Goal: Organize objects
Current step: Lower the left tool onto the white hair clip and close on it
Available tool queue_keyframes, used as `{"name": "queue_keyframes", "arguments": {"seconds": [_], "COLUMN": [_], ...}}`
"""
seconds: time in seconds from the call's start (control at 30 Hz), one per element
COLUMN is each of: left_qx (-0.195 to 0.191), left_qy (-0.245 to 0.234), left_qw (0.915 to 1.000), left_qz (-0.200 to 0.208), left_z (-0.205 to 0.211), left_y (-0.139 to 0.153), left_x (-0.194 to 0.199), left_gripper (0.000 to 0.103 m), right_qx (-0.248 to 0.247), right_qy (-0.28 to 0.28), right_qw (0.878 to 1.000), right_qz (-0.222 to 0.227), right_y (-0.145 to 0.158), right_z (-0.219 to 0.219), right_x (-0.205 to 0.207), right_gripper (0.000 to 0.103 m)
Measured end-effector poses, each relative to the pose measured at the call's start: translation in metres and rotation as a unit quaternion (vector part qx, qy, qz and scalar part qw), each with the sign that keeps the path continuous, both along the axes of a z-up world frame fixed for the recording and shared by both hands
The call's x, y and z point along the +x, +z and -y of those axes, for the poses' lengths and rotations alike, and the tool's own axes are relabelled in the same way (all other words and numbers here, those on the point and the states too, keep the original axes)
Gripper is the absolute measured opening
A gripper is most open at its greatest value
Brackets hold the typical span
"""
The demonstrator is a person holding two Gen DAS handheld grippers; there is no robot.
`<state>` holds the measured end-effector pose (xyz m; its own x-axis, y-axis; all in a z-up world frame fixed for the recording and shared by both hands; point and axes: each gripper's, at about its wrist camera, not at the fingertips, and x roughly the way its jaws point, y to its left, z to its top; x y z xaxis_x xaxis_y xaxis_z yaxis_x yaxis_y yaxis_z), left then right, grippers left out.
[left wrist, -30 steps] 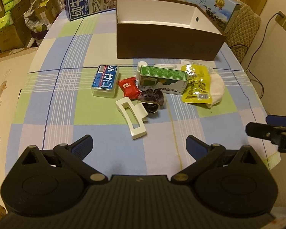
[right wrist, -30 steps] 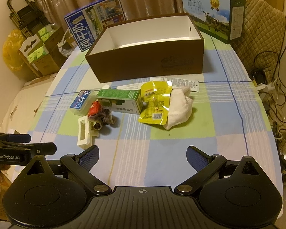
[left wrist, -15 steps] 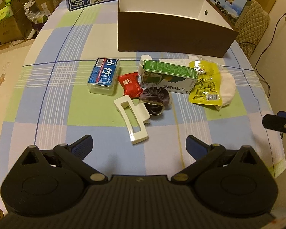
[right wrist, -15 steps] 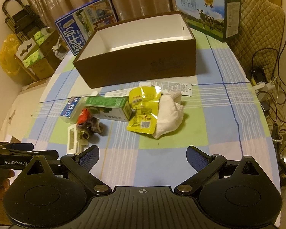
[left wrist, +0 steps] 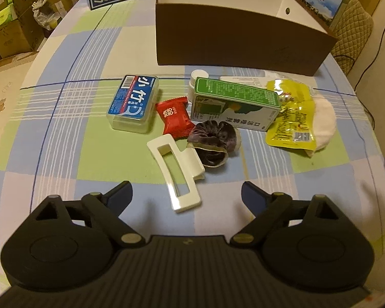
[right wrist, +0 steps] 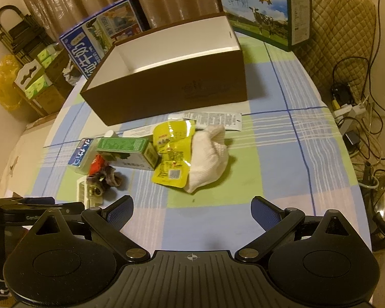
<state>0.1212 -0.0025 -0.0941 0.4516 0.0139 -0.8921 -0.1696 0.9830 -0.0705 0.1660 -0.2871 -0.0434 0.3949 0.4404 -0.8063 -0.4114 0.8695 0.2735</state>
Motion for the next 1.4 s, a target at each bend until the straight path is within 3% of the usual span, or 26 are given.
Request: {"name": "queue_keyframes", "arguments": {"seconds": [0.4, 0.57, 0.63, 0.7, 1.03, 1.17, 1.4], "left_qx": [0.018, 0.016, 0.011, 0.014, 0.021, 0.019, 0.013], "left_qy": [0.017, 0.017, 0.016, 0.016, 0.012, 0.01, 0.025], "left_qw": [0.9996, 0.9997, 0.9998, 0.9998, 0.9997, 0.9997, 0.9996], "left_qz": [-0.011, -0.006, -0.006, -0.004, -0.009, -0.015, -0.01], "left_z": [-0.006, -0.008, -0.009, -0.009, -0.021, -0.02, -0.021], "left_y": [-0.03, -0.038, -0.041, -0.043, -0.041, -0.041, -0.041], "left_x": [0.025, 0.027, 0.026, 0.023, -0.003, -0.005, 0.004], "left_gripper": [0.071, 0.054, 0.039, 0.036, 0.036, 0.052, 0.051], "right_qx": [-0.003, -0.003, -0.004, -0.003, -0.002, -0.002, 0.015], "right_qy": [-0.011, -0.011, -0.011, -0.008, 0.001, 0.004, 0.017], "right_qw": [1.0, 1.0, 1.0, 1.0, 1.0, 1.0, 1.0], "right_qz": [-0.008, -0.012, -0.013, -0.015, -0.019, -0.019, -0.008], "right_y": [-0.005, -0.007, -0.008, -0.009, -0.013, -0.014, -0.015], "right_z": [0.014, 0.016, 0.016, 0.015, 0.008, 0.006, 0.002], "right_x": [0.013, 0.019, 0.02, 0.022, 0.028, 0.03, 0.03], "right_gripper": [0.096, 0.096, 0.096, 0.096, 0.096, 0.096, 0.095]}}
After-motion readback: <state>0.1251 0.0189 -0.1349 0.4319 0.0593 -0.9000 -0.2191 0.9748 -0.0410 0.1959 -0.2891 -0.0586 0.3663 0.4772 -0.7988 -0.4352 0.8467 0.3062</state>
